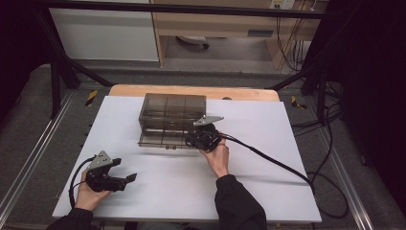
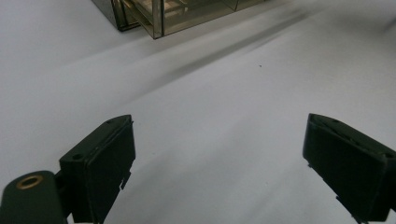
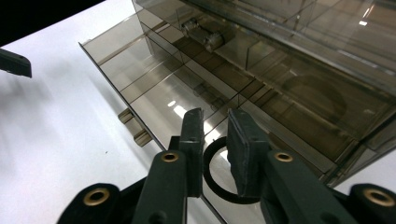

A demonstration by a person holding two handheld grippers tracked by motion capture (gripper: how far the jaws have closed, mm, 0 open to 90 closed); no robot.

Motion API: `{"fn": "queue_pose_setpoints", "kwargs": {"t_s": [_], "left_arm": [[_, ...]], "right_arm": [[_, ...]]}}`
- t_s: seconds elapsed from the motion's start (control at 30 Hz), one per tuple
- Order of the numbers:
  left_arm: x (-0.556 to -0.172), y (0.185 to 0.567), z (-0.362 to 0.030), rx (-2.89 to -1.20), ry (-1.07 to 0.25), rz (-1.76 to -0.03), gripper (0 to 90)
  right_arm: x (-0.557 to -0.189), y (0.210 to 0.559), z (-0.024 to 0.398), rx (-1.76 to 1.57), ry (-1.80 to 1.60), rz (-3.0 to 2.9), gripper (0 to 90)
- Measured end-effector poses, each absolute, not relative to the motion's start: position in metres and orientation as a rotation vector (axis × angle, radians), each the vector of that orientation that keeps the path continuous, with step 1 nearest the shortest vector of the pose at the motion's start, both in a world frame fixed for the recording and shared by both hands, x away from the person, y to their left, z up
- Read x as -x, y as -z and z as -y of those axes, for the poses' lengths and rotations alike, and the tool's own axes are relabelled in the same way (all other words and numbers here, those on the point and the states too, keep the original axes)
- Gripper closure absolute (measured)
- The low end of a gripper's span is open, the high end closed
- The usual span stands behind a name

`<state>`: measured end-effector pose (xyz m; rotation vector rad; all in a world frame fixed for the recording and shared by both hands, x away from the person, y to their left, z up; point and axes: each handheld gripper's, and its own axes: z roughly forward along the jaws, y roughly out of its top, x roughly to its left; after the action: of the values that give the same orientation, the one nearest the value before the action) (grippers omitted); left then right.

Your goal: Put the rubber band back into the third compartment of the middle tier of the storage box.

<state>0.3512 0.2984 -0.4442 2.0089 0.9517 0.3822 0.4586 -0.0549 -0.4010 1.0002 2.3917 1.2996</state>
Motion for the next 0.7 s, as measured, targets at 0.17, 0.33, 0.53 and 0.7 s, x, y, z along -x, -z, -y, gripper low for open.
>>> {"fn": "queue_pose_setpoints", "kwargs": {"t_s": [0.17,0.33,0.53,0.7], "left_arm": [[-0.351,0.444,-0.298,-2.009,-0.382,-0.951,9.0],[-0.351,0.444,-0.298,-2.008,-0.383,-0.952,9.0],[-0.351,0.444,-0.298,-2.008,-0.383,-0.951,9.0],[-0.351,0.444,-0.298,-2.008,-0.382,-0.952,9.0]], "right_arm": [[-0.454,0.394,0.058,-0.993,-1.301,-2.386,67.8],[-0.450,0.388,0.061,-0.976,-1.305,-2.383,59.8],[-0.443,0.381,0.067,-0.981,-1.312,-2.382,47.6],[-0.439,0.377,0.075,-0.978,-1.303,-2.374,36.7]]}}
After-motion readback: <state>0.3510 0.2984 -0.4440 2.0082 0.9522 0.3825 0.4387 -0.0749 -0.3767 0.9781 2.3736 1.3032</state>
